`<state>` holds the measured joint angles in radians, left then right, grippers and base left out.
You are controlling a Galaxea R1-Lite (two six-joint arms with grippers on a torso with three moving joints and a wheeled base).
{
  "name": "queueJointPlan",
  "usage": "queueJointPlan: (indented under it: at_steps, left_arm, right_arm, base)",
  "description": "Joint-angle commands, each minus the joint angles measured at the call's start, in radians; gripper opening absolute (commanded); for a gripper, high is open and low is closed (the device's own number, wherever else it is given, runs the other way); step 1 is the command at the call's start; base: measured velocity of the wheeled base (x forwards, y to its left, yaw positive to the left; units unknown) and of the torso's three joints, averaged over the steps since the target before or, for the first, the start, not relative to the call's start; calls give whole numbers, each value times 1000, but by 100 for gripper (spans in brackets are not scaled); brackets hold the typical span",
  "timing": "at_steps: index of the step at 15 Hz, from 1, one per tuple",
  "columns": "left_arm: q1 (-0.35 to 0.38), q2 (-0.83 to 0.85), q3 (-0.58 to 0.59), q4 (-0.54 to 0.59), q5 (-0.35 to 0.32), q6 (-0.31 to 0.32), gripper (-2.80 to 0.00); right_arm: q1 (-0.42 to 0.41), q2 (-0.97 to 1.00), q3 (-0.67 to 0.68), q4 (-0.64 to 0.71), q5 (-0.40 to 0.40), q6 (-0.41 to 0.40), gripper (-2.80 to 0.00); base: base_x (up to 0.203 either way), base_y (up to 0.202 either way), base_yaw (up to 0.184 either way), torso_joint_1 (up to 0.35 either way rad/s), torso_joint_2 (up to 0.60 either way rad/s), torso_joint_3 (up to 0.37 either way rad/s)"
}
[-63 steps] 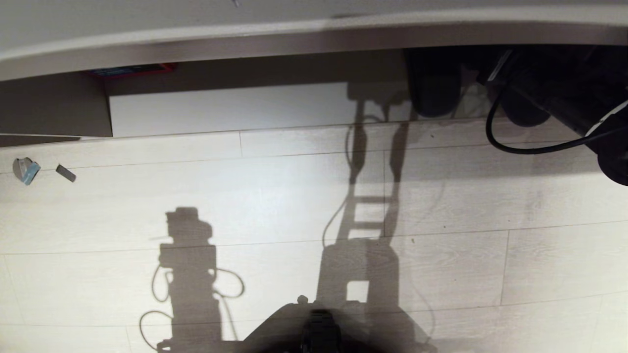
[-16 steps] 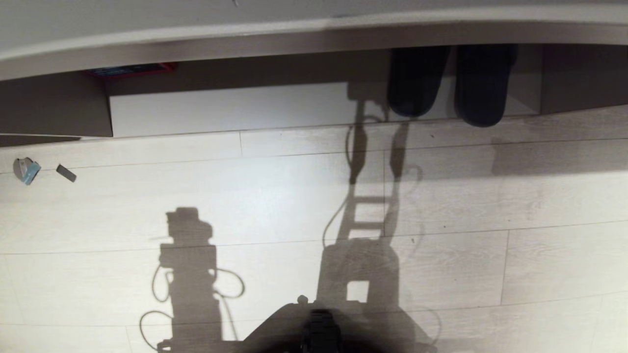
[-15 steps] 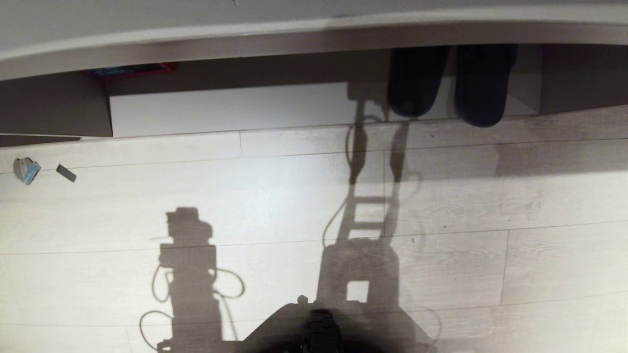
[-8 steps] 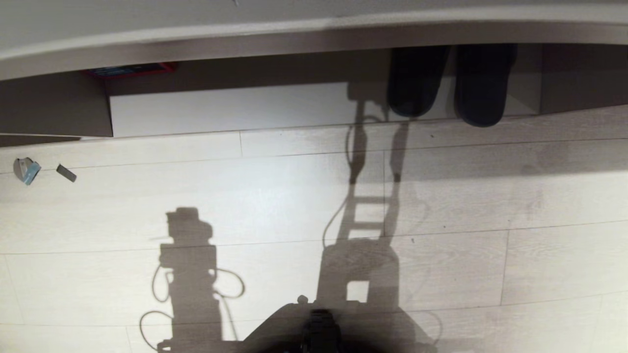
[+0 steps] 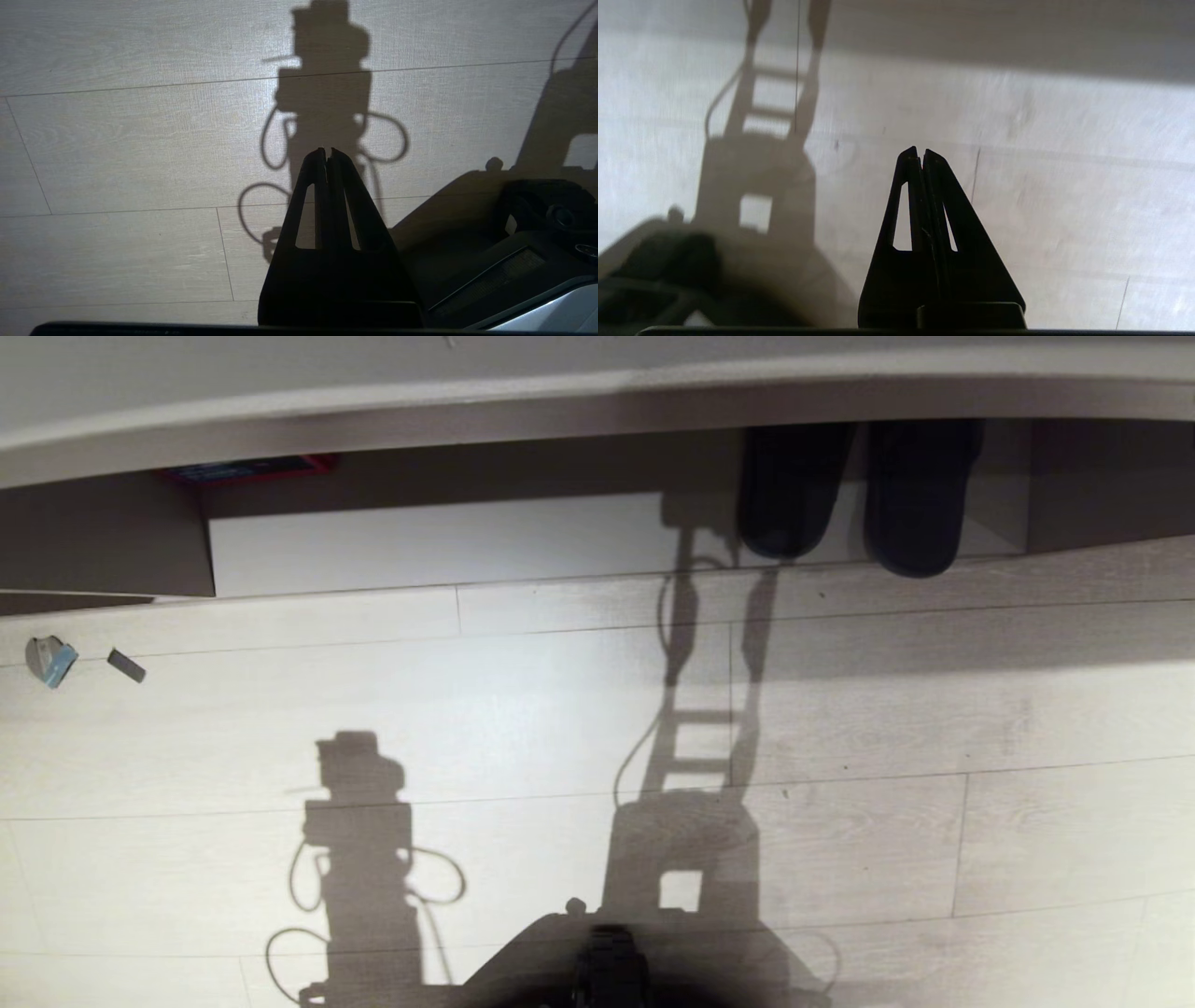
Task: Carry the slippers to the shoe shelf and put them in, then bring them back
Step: Pick up the slippers in the shoe cabinet
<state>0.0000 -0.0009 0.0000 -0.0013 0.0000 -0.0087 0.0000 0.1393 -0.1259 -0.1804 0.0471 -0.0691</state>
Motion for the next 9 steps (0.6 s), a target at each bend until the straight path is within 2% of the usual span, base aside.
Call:
queueJointPlan:
  at_steps: [1, 3, 5, 7, 9]
  left_arm:
    - [0, -1, 0, 0, 0, 0, -280]
    - [0, 0, 0, 0, 0, 0, -280]
    - [0, 1, 0, 0, 0, 0, -280]
    - [0, 1, 0, 0, 0, 0, -280]
    - [0, 0, 0, 0, 0, 0, -280]
  right_arm:
    - [-4, -94, 66, 41, 6, 8, -280]
    - [-5, -138, 126, 61, 7, 11, -280]
    - [-5, -139, 124, 105, -14, 6, -280]
    - [-3, -139, 120, 209, -34, -3, -280]
    - [-2, -139, 115, 208, -36, -8, -280]
  base:
    - [0, 0, 0, 0, 0, 0]
    - [0, 0, 0, 0, 0, 0]
    - [0, 0, 0, 0, 0, 0]
    - [0, 0, 0, 0, 0, 0]
    - [0, 0, 0, 0, 0, 0]
